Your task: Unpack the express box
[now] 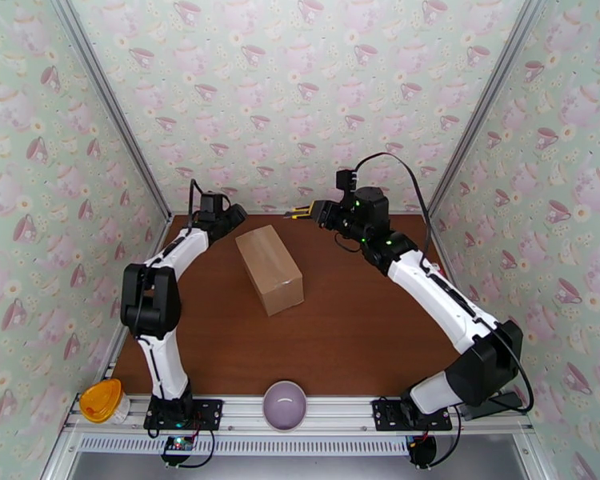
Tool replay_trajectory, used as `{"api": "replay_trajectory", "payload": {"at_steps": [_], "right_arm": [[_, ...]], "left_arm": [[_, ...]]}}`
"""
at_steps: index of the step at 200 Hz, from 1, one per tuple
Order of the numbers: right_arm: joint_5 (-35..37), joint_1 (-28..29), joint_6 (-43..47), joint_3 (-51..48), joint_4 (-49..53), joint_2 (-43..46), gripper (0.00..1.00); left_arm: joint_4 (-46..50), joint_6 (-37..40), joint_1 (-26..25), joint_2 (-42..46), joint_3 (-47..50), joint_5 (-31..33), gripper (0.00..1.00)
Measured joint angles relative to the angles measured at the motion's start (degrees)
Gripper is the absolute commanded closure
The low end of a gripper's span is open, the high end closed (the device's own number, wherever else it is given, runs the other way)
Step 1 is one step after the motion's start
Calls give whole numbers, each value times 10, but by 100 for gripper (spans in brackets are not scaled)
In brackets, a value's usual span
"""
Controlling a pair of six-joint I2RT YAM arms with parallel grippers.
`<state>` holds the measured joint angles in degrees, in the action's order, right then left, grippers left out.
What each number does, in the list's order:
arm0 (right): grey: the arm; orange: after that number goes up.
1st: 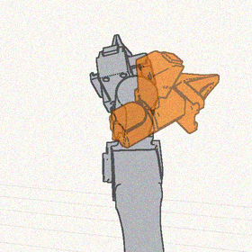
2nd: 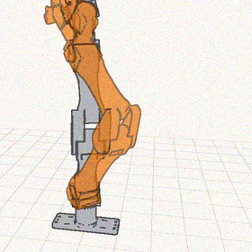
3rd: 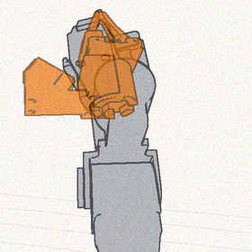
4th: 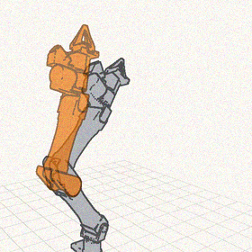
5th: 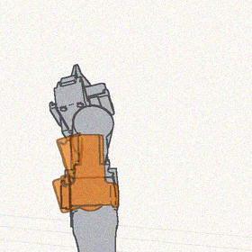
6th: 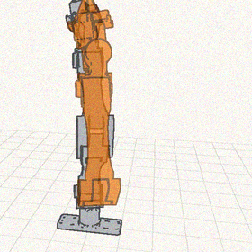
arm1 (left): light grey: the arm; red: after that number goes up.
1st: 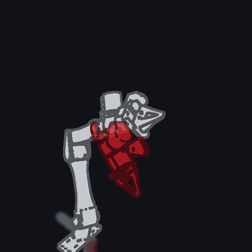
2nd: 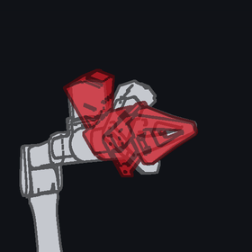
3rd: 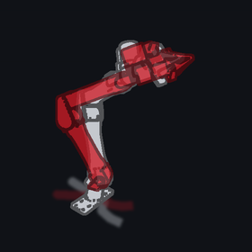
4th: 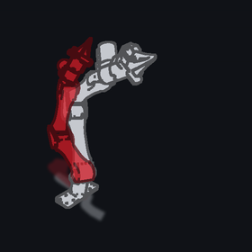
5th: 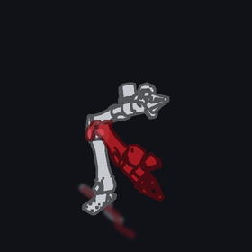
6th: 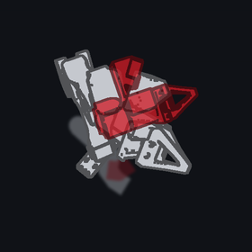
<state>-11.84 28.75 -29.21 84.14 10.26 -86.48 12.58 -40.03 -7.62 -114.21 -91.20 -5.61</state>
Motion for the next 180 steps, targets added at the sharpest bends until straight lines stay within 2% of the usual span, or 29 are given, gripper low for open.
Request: {"api": "replay_trajectory", "payload": {"at_steps": [48, 106, 180], "right_arm": [[-5, 0, 14, 0, 20, 12, 100], [-8, 3, 30, -1, 49, 33, 100], [41, 67, 97, -1, 124, 45, 100]], "left_arm": [[-24, 0, -21, -7, 5, -36, 35], [-79, -27, -48, 33, 83, -59, 35], [-93, -50, -88, 82, 149, -71, 36]]}}
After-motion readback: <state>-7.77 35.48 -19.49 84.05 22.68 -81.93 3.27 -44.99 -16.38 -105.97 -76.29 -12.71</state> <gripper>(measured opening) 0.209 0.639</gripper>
